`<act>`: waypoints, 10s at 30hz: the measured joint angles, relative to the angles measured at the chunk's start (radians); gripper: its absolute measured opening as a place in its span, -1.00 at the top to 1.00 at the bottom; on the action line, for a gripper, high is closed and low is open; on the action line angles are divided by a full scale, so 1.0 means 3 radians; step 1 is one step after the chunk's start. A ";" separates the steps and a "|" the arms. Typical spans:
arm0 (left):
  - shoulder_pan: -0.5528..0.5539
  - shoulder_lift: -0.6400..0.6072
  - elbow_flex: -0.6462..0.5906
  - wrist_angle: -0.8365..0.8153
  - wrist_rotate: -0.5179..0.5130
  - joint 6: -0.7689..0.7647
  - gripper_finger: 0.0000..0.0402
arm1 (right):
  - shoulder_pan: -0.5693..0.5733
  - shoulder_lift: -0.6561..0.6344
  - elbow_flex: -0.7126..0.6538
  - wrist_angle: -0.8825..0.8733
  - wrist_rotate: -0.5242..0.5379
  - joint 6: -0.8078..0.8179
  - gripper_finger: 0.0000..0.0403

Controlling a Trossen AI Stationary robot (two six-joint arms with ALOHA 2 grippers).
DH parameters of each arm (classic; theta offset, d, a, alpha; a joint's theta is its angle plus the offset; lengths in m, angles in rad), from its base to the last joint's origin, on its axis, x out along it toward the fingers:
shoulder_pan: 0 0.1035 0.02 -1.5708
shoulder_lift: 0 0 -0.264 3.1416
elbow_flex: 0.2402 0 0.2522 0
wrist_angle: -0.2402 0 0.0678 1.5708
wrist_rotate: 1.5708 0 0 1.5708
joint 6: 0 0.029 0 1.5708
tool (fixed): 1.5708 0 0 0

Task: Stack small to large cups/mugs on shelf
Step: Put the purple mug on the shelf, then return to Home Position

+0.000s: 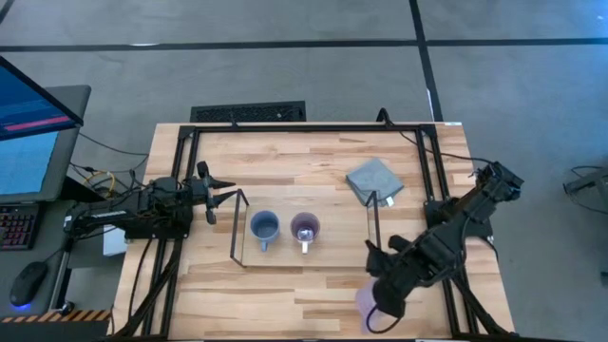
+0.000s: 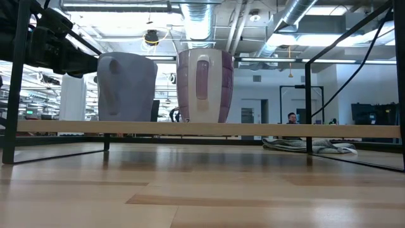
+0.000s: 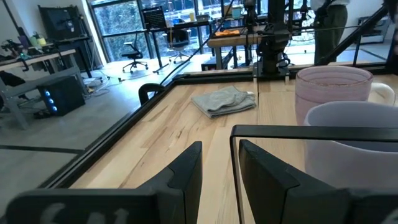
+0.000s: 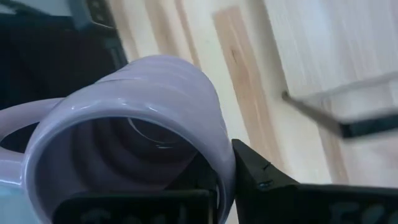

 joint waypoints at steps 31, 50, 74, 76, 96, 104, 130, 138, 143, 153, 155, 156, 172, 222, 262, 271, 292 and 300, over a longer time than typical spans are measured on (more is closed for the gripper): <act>0.0000 0.0001 0.0000 -0.0002 0.0000 0.0088 0.51 | -0.1423 0.0001 0.0000 0.0438 0.0089 -0.2822 0.82; 0.0000 0.0083 0.0000 -0.0009 0.0042 0.0070 0.51 | -0.2070 0.0402 -0.0001 -0.0135 0.0092 -0.3168 0.82; 0.0000 0.0450 -0.0001 -0.0005 0.0078 0.0067 0.51 | -0.2075 0.0730 0.0233 -0.0137 0.0321 -0.3288 0.82; 0.0000 0.0446 -0.0001 -0.0005 0.0078 0.0067 0.51 | -0.2070 0.0741 0.0233 -0.0149 0.0304 -0.3308 0.82; 0.0000 0.0444 -0.0001 -0.0003 0.0072 0.0066 0.51 | -0.2009 0.0820 0.0247 -0.0322 0.0332 -0.3347 0.82; 0.0000 0.0444 -0.0001 -0.0003 0.0072 0.0065 0.51 | -0.2010 0.0842 0.0229 -0.0303 0.0380 -0.3347 0.64; 0.0000 0.0444 -0.0001 -0.0004 0.0072 0.0065 0.51 | -0.2008 0.0835 0.0234 -0.0199 0.0348 -0.3372 0.60; 0.0000 0.0444 -0.0001 -0.0004 0.0072 0.0064 0.51 | -0.2008 0.0832 0.0238 -0.0199 0.0346 -0.3322 0.60; 0.0000 0.0444 -0.0001 -0.0004 0.0072 0.0064 0.51 | -0.2008 0.0829 0.0239 -0.0213 0.0306 -0.3320 0.60; 0.0000 0.0443 -0.0001 -0.0004 0.0073 0.0065 0.51 | -0.2007 0.0829 0.0239 -0.0162 0.0247 -0.3257 0.58; 0.0000 0.0443 -0.0001 -0.0004 0.0072 0.0065 0.51 | -0.2007 0.0829 0.0239 -0.0130 0.0248 -0.3257 0.55; 0.0000 0.0444 -0.0001 -0.0004 0.0072 0.0064 0.51 | -0.2007 0.0829 0.0239 -0.0129 0.0248 -0.3256 0.52; 0.0000 0.0443 0.0000 -0.0004 0.0074 0.0064 0.51 | -0.2007 0.0829 0.0239 -0.0227 0.0247 -0.3229 -0.04; 0.0000 0.0318 0.0191 -0.0002 0.0303 -0.0025 0.51 | -0.1058 -0.1236 0.0692 0.0056 0.1757 -0.3172 -0.11; 0.0000 -0.0045 0.0205 0.0028 -0.0945 0.0651 0.51 | -0.3021 -0.4667 -0.4023 0.3604 0.1912 -0.4465 -0.12; 0.0000 -0.0045 0.0205 0.0091 -0.1064 0.0737 0.51 | -0.3879 -0.4676 -0.4041 0.3556 0.1691 -0.4421 -0.12; 0.0001 -0.0045 0.0203 0.0249 -0.1149 0.0833 0.51 | -0.4695 -0.4975 -0.4040 0.3309 0.0068 -0.4380 -0.12; -0.0002 -0.0045 0.0202 0.0355 -0.0843 0.0767 0.51 | -0.4670 -0.5316 -0.4039 0.2984 0.0022 -0.4271 -0.12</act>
